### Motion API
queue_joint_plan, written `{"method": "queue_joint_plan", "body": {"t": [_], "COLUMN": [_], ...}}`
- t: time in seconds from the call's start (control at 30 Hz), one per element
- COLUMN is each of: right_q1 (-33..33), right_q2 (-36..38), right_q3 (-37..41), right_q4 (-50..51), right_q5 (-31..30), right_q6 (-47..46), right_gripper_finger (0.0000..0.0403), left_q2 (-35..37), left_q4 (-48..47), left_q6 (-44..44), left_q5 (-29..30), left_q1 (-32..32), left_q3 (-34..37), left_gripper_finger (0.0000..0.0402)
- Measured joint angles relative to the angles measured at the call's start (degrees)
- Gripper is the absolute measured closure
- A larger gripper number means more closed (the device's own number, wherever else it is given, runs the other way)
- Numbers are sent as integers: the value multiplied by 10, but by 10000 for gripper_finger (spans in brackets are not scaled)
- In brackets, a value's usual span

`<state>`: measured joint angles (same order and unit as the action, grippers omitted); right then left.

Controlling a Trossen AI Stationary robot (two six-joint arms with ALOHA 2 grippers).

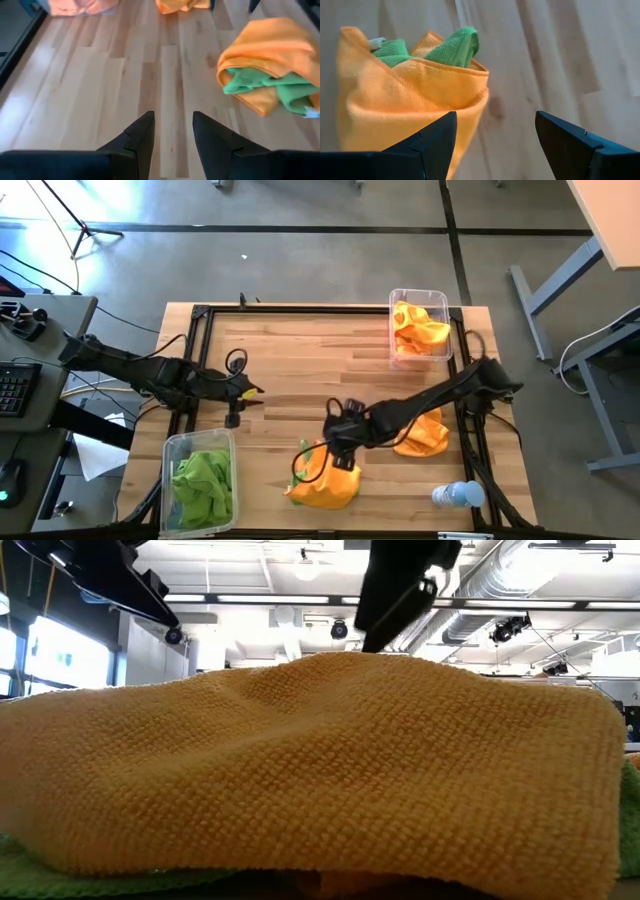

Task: Sort microfiber towel by color & place in baskets
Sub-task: Put the orange microfiber towel into the top transparent bin

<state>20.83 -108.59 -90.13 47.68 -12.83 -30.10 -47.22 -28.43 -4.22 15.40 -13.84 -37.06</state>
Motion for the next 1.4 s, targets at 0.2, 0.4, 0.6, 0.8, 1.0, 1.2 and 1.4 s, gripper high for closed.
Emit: {"method": "queue_joint_plan", "body": {"t": [0.2, 0.4, 0.6, 0.8, 1.0, 1.2, 1.4], "right_q1": [3, 7, 12, 14, 9, 8, 8], "right_q2": [-62, -101, -140, -154, -144, -119, -117], "right_q3": [0, 0, 0, 0, -24, -106, -260], "right_q4": [-41, -64, -68, -86, -82, 18, 135], "right_q5": [55, 58, 83, 88, 44, -74, -138], "right_q6": [-81, -167, -205, -213, -158, -131, -51], "right_gripper_finger": [137, 138, 169, 267, 388, 384, 393], "left_q2": [0, 0, 0, 0, 0, 0, 0], "left_q4": [-1, -4, -4, -4, -4, -3, -3], "left_q6": [4, 4, 4, 3, 0, -9, -12], "left_q5": [-34, -50, -50, -50, -50, -50, -50], "left_q1": [0, 0, 0, 0, 0, 0, 0], "left_q3": [0, 0, 0, 0, 1, 1, 1], "left_gripper_finger": [279, 279, 279, 279, 279, 279, 279]}}
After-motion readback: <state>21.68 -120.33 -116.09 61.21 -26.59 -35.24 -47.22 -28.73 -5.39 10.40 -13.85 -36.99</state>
